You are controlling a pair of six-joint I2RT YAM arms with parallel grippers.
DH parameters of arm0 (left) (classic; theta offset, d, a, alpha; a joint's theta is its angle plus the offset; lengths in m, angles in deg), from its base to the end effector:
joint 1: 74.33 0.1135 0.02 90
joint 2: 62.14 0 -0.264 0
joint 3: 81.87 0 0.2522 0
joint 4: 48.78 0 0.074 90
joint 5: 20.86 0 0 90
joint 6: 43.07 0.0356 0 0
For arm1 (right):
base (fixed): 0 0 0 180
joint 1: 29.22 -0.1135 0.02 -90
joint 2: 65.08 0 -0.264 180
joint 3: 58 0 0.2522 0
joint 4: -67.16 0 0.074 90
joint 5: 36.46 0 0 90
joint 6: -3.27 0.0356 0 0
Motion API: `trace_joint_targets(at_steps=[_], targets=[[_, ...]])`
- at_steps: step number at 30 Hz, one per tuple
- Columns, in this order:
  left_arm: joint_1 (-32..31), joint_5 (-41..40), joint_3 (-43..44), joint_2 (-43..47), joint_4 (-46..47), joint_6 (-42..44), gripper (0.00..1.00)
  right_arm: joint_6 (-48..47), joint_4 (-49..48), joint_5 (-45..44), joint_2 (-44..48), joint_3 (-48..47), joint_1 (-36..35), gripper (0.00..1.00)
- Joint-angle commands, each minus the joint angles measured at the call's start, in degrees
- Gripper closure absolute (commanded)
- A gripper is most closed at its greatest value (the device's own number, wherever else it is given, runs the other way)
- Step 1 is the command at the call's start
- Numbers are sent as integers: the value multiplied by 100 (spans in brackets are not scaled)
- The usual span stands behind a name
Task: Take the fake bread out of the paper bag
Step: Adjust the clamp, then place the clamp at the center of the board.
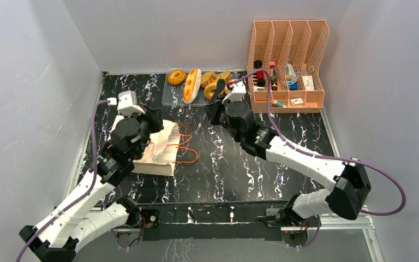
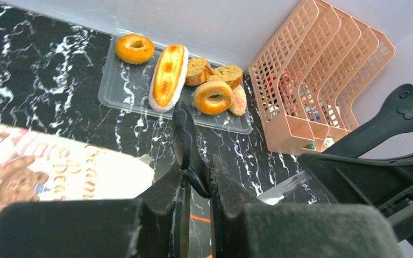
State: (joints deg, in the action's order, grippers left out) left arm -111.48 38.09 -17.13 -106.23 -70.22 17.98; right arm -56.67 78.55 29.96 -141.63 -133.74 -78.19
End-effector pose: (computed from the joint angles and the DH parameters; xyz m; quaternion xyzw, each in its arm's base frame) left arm 0.1473 -0.0886 0.3847 -0.1384 0.6977 -0.2093 0.6710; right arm 0.2175 0.2283 0.3442 0.0014 0.7726 0.2685 0.5754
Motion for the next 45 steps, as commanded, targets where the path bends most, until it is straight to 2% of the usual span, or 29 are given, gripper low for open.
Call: trace_joint_targets(at_steps=[1, 4, 7, 12, 19, 24, 26, 28, 31, 33, 34, 40, 45], targets=[[260, -573, 395, -771, -283, 1425, 91, -1050, 675, -1303, -259, -630, 782, 100], [261, 316, 755, -1334, 287, 1580, 50, -1233, 1038, -1238, -668, -1074, 541, 100], [265, 657, 1157, -1727, 548, 1477, 3, -1251, 1335, -1182, -884, -1197, 451, 100], [268, 611, 1125, -1717, 876, 1404, 2, -1376, 1744, -1016, -1186, -1229, 450, 100], [269, 326, 397, -985, 1298, 1512, 2, -1369, 2377, -329, -2100, -1588, 458, 100], [269, 262, 162, -681, 1191, 1616, 2, -1210, 2750, 139, -2515, -1734, 496, 98], [267, 278, 105, -638, 1174, 1619, 2, -1161, 2700, 283, -2549, -1634, 535, 93], [268, 314, 64, -645, 1143, 1593, 2, -1109, 2689, 375, -2614, -1587, 587, 82], [268, 348, 43, -676, 1031, 1477, 2, -1039, 2604, 264, -2584, -1498, 602, 58], [262, 354, 27, -671, 962, 1426, 2, -1027, 2454, 177, -2392, -1353, 604, 38], [268, 345, 23, -657, 923, 1408, 2, -1029, 2363, 135, -2254, -1275, 602, 34], [268, 295, -60, -511, 604, 1410, 2, -1123, 2123, 75, -1538, -728, 600, 32], [268, 534, -163, -475, 166, 1330, 2, -1228, 1525, 380, -1052, 292, 572, 31]])
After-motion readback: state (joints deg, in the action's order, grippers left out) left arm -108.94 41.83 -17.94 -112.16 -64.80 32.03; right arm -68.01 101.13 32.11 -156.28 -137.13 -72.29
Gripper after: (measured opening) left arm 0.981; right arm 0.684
